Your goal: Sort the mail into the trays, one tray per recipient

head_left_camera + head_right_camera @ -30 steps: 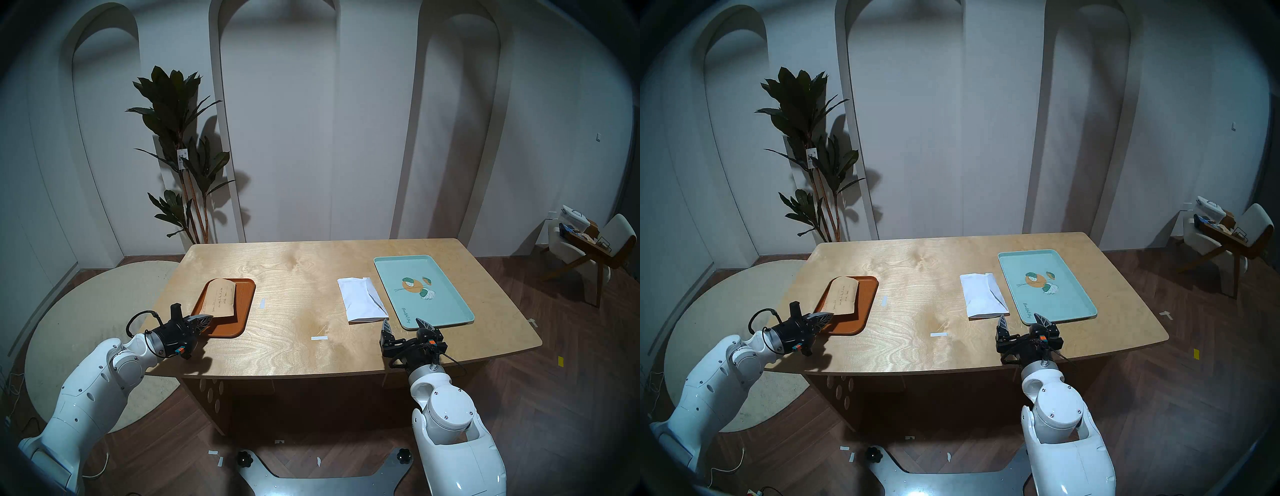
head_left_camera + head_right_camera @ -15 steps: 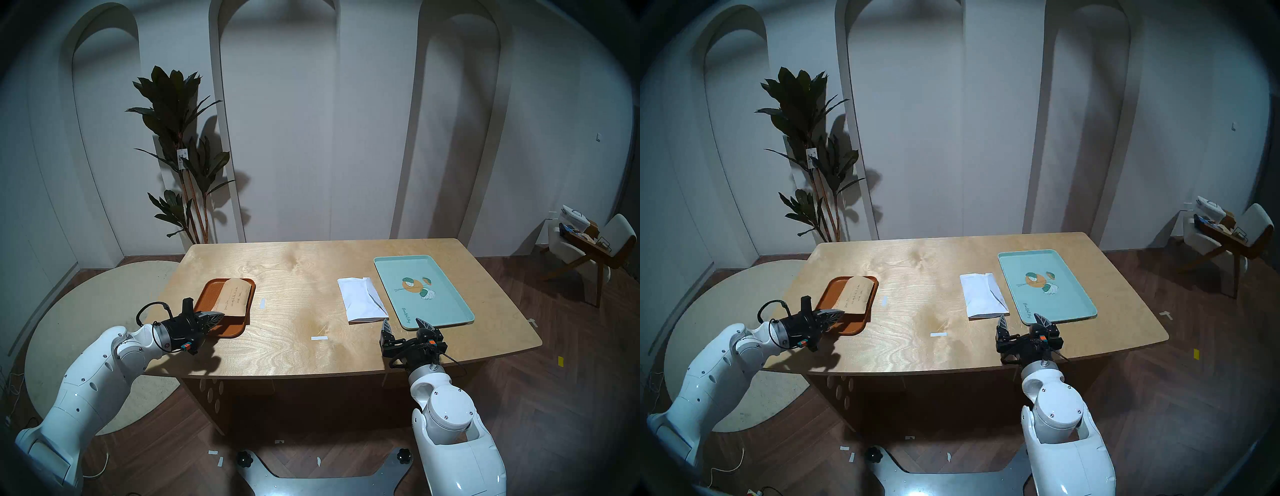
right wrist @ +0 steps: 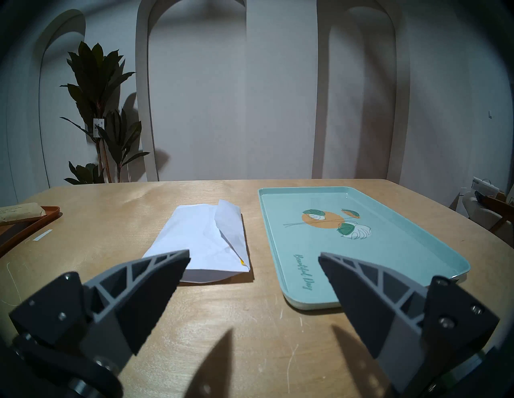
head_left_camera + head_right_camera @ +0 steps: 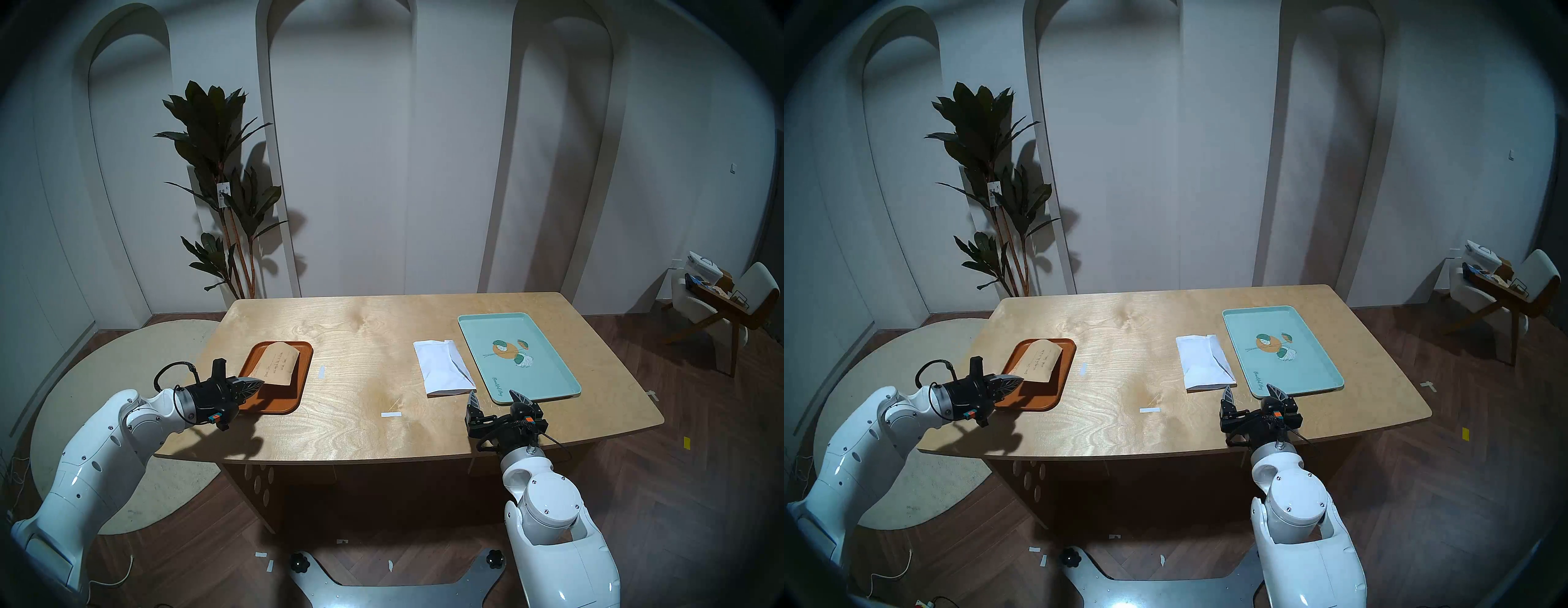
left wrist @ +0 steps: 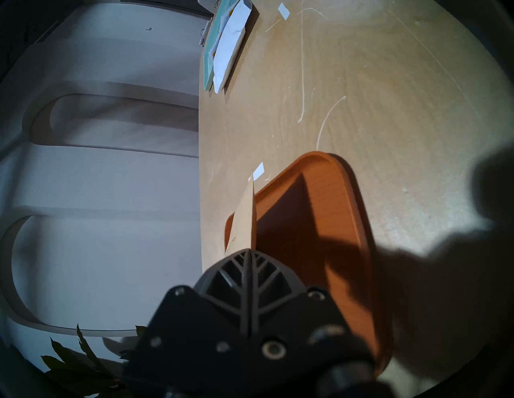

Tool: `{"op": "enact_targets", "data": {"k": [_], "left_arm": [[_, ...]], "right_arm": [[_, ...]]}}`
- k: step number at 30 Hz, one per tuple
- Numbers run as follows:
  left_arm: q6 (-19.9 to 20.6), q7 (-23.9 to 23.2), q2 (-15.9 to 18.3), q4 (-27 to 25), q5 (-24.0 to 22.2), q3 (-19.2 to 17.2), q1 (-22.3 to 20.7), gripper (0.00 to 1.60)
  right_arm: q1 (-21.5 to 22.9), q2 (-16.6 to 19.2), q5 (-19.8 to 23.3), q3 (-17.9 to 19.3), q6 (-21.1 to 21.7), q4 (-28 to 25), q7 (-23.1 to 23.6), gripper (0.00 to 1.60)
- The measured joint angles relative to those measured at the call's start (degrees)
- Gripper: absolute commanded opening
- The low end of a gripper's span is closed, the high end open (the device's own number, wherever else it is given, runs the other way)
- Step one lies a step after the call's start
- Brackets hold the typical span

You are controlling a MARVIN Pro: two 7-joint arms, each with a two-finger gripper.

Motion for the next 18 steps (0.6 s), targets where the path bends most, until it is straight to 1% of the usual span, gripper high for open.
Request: {"op": "enact_targets", "data": {"k": [2,3,4,5,6,15,18], "left_arm": [[-0.5,-0.4,0.1,0.2,-0.2,0.1,0.1,0.00],[-0.8,-0.8,0.2,0.3,-0.3,0.2,0.2,0.43],[-1.0,-0.9,0.2,0.4,-0.4,0.3,0.2,0.77],[-1.2,-1.1,0.3,0.5,-0.4,0.3,0.1,1.52],[-1.3,-1.3,0.3,0.6,-0.4,0.4,0.1,1.60],[-2.0,-3.1,0.8,0.3,-1.6,0.4,-0.5,1.60],[-2.1,-4.6,1.4,-0.3,-2.7,0.0,-0.2,1.60]], "right_arm": [[0.0,0.0,0.0,0.0,0.0,0.0,0.0,1.60],[0.0,0.0,0.0,0.0,0.0,0.0,0.0,1.60],[0.0,0.0,0.0,0.0,0.0,0.0,0.0,1.60],[0.0,0.0,0.0,0.0,0.0,0.0,0.0,1.60],[0.0,0.0,0.0,0.0,0.0,0.0,0.0,1.60],[0.0,0.0,0.0,0.0,0.0,0.0,0.0,1.60],[0.0,0.0,0.0,0.0,0.0,0.0,0.0,1.60]]}}
